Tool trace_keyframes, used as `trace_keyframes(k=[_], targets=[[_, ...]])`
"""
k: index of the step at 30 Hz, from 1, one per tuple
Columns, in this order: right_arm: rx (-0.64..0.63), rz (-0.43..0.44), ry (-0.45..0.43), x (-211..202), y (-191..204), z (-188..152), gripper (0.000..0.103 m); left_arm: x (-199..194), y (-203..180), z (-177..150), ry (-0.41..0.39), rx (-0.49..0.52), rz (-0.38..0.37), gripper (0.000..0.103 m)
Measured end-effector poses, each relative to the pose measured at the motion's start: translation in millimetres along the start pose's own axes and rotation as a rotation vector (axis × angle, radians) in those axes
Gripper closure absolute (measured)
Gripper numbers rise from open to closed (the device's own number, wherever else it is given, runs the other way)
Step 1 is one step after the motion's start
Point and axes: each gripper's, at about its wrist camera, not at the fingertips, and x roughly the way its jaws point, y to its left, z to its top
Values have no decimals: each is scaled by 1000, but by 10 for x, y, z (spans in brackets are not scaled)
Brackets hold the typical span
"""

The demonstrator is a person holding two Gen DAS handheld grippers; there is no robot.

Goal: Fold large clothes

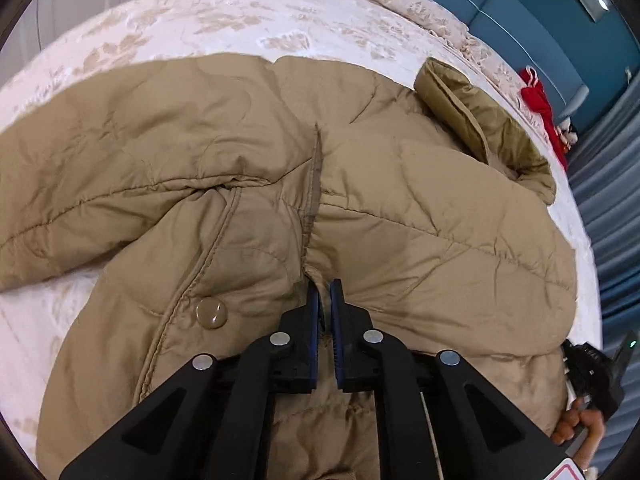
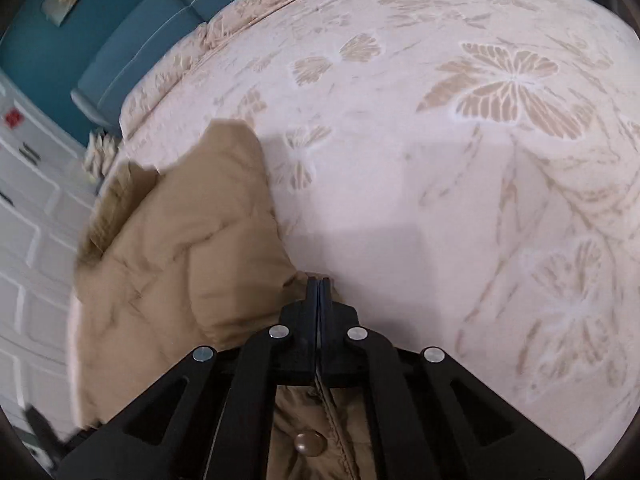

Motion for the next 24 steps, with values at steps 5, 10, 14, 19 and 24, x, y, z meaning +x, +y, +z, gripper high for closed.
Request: trace_keyframes(k=[5,10,14,19,24], targets=[[-33,-54,-39,-359,20,10,98,-123,-24,17,-24,43,65,89],[-85,-65,-100,-818,171,-40,97,-601,177,35,-122,-14,148,47],[-272,13,-103,-937,841,-235,97,-967,74,103,-207,-18,100,47],[-449,99,-44,-749,1620,-565,97,-789,-606,118,-154,87,-62,46],[-512,104,30,-399,1896,-833,97,-258,-930,13,-70,165,-17,46]])
